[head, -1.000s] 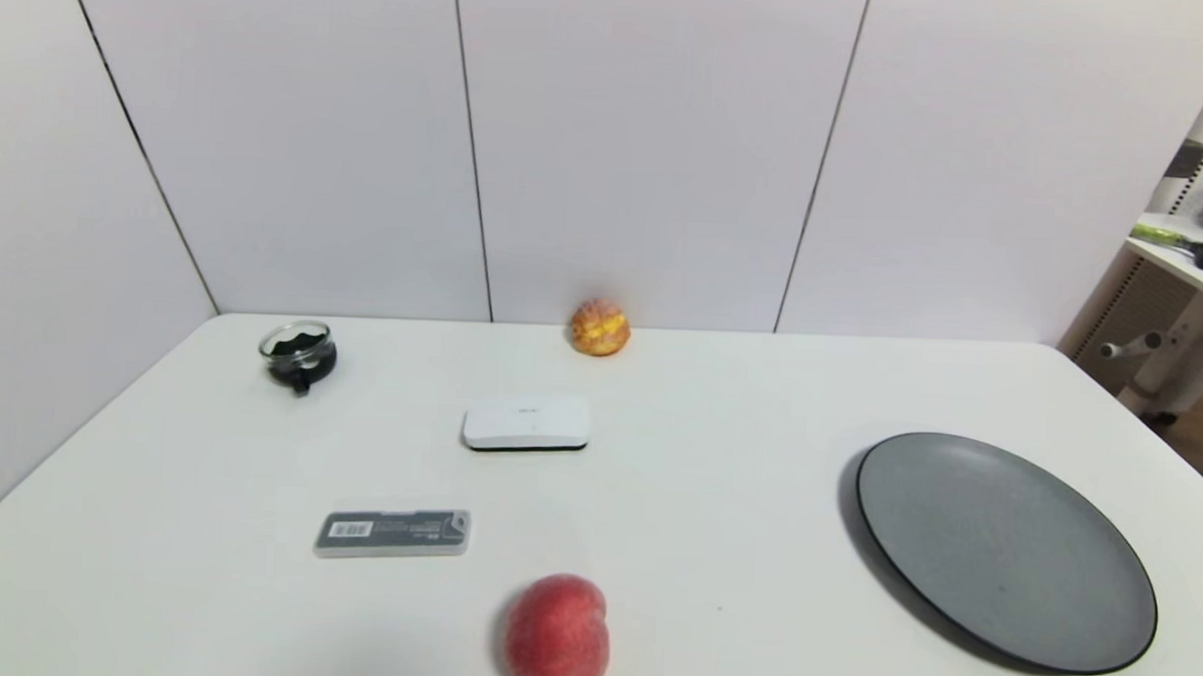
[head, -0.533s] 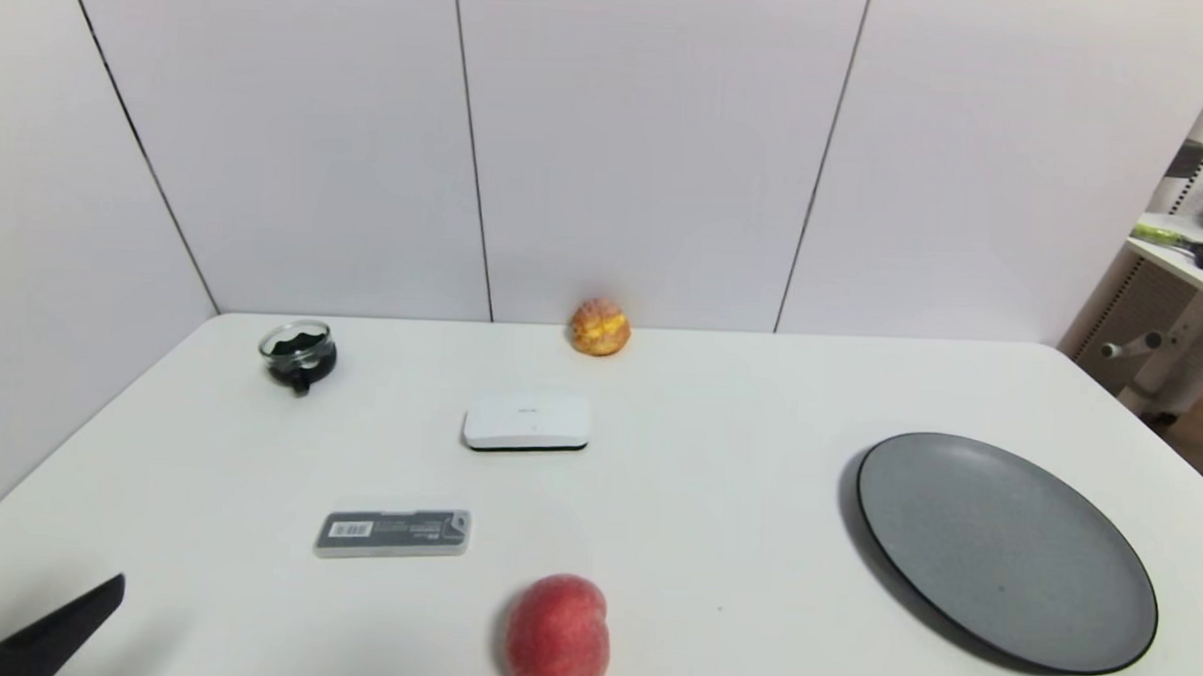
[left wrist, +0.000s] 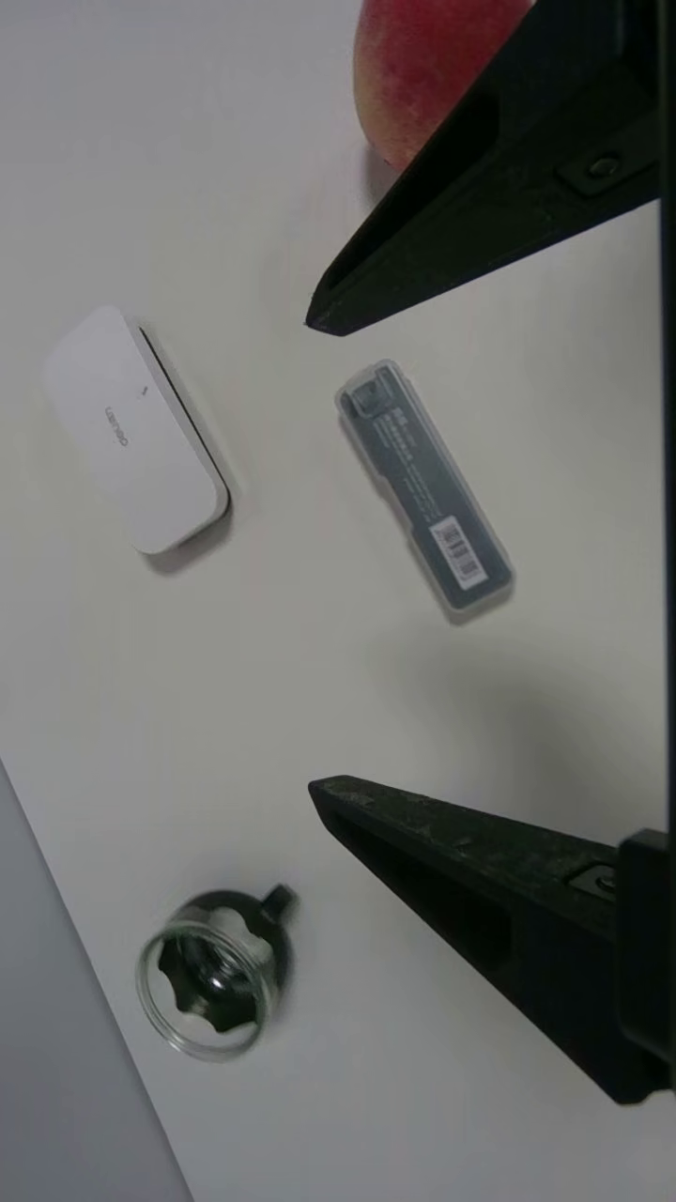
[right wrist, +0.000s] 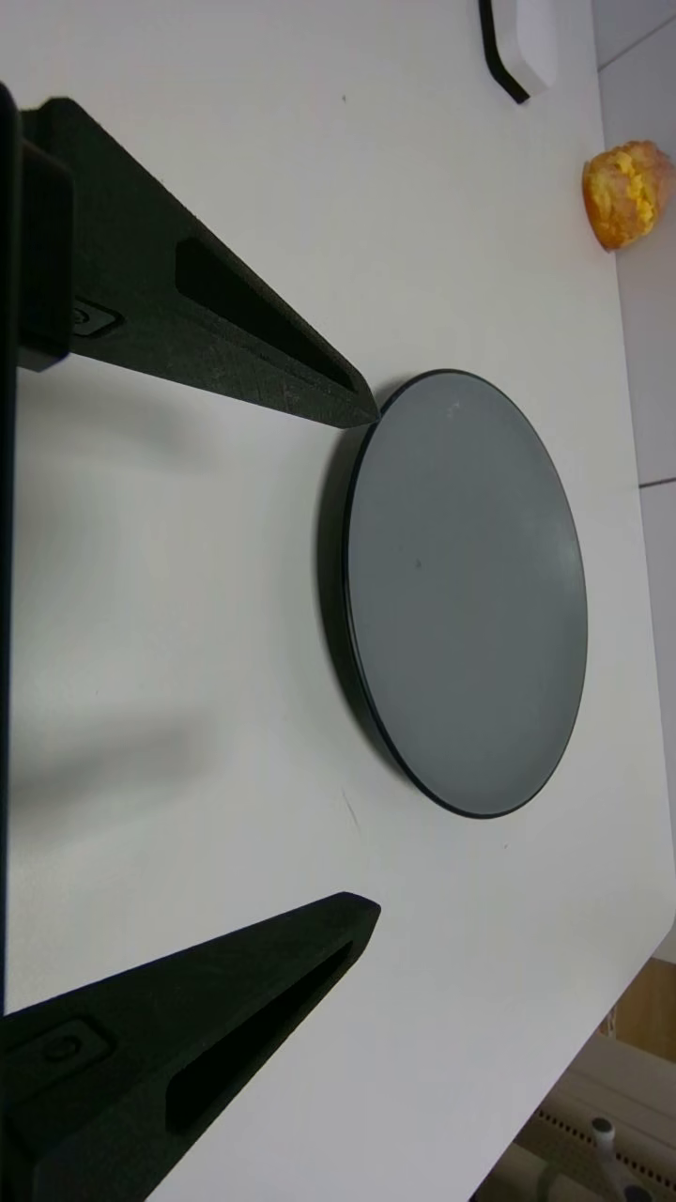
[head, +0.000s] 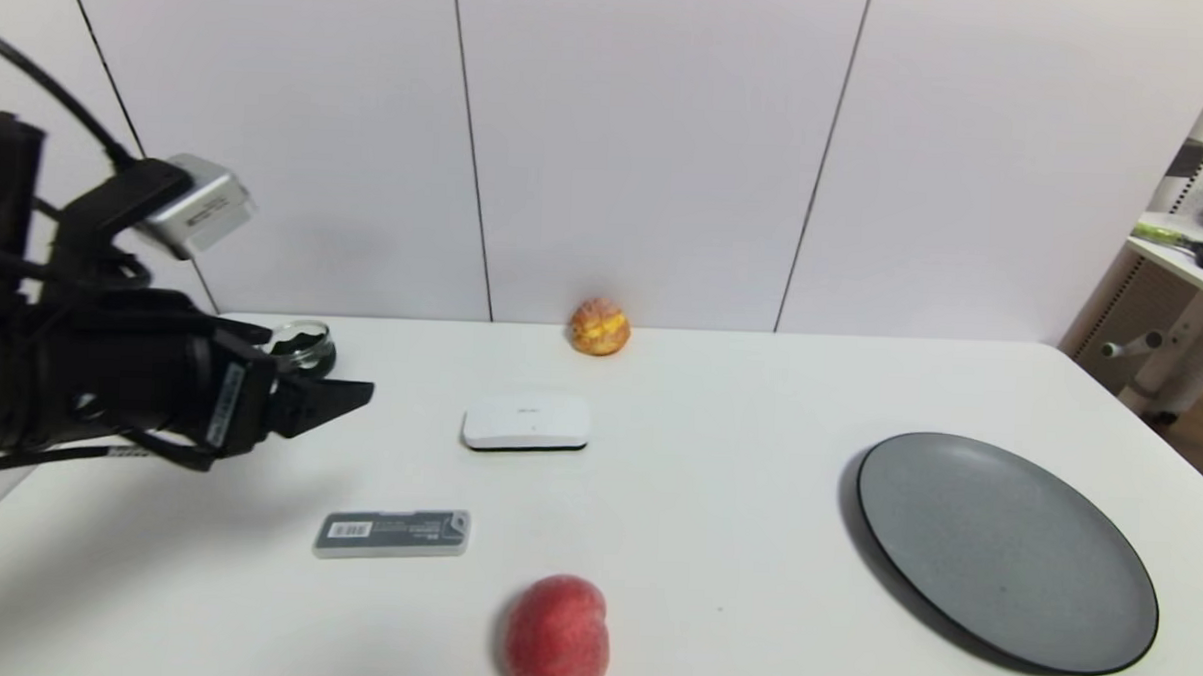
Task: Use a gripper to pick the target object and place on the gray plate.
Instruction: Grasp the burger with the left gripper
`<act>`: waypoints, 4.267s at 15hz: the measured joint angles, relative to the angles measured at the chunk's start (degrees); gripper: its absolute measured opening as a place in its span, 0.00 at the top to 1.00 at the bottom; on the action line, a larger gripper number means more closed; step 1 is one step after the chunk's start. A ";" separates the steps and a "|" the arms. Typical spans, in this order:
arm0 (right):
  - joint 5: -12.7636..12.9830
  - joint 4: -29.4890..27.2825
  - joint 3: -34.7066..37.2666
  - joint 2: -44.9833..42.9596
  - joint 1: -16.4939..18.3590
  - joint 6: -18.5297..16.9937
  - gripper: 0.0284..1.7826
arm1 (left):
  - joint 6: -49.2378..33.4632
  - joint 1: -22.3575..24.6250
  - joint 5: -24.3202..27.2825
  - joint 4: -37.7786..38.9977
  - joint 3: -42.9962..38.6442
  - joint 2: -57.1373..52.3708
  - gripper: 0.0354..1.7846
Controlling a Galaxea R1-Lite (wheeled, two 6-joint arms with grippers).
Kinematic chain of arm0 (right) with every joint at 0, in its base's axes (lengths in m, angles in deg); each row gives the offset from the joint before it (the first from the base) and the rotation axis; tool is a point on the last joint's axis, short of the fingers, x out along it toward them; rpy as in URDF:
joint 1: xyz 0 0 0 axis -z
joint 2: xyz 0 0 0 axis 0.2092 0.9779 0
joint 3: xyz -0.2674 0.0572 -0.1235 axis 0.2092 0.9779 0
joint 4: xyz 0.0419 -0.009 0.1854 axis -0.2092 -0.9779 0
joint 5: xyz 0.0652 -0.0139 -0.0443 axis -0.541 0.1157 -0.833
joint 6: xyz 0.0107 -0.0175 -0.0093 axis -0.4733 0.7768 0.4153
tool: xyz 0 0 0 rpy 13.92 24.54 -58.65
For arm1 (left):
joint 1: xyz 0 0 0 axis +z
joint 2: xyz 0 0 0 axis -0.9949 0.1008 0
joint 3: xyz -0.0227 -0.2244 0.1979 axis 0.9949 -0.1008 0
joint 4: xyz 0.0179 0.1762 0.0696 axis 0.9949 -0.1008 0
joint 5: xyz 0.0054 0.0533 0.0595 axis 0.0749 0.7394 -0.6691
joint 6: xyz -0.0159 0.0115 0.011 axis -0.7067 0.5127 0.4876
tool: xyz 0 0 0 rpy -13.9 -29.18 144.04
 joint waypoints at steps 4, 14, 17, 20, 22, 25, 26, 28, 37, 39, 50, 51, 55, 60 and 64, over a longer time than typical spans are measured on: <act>0.00 0.02 0.00 0.00 0.00 0.00 0.04 | -1.07 -6.13 0.01 -1.16 10.03 14.47 0.06; 0.00 0.04 0.00 0.00 0.00 0.00 0.04 | -5.24 -12.80 -0.41 10.33 26.51 40.79 0.06; 0.00 0.02 0.00 0.00 0.00 0.00 0.04 | -4.90 -12.80 -0.44 16.03 29.18 45.68 0.06; -0.02 0.04 0.00 0.00 0.00 0.00 0.04 | -4.80 -12.80 -0.54 22.67 30.27 49.70 0.06; 0.00 0.02 0.00 0.00 0.00 0.00 0.04 | -4.66 -12.63 -1.91 27.94 30.45 52.08 0.06; 0.00 0.02 0.00 0.00 0.00 0.02 0.04 | -4.28 -12.43 -6.68 34.65 30.48 55.02 0.06; 0.00 0.02 0.00 0.00 0.00 -0.02 0.04 | -3.52 -12.41 -8.17 36.35 30.49 55.77 0.06; -0.02 0.02 0.00 0.00 0.00 0.00 0.04 | -1.84 -12.25 -10.85 39.02 30.71 57.14 0.06; 0.00 0.00 0.00 0.00 0.00 0.00 0.04 | -0.16 -12.21 -13.07 43.33 36.68 63.12 0.06; -0.02 0.02 0.00 0.00 0.00 0.00 0.04 | -0.06 -12.11 -13.10 43.37 38.21 64.34 0.06; 0.00 0.02 0.00 0.00 0.00 0.02 0.04 | 0.35 -10.15 -13.02 44.76 42.30 68.55 0.06; -0.02 0.02 0.00 0.00 0.00 0.00 0.04 | 0.24 -10.14 -13.00 44.73 42.97 68.85 0.06; -0.02 0.02 0.00 0.00 0.00 0.00 0.04 | -0.13 -10.07 -12.97 44.75 43.63 69.71 0.06; 0.00 0.02 0.00 0.00 0.00 0.00 0.04 | -0.35 -10.12 -13.00 44.73 43.68 69.99 0.14; 0.00 0.04 0.00 0.00 0.00 0.00 0.04 | -0.46 -10.15 -12.86 44.68 43.68 69.99 0.46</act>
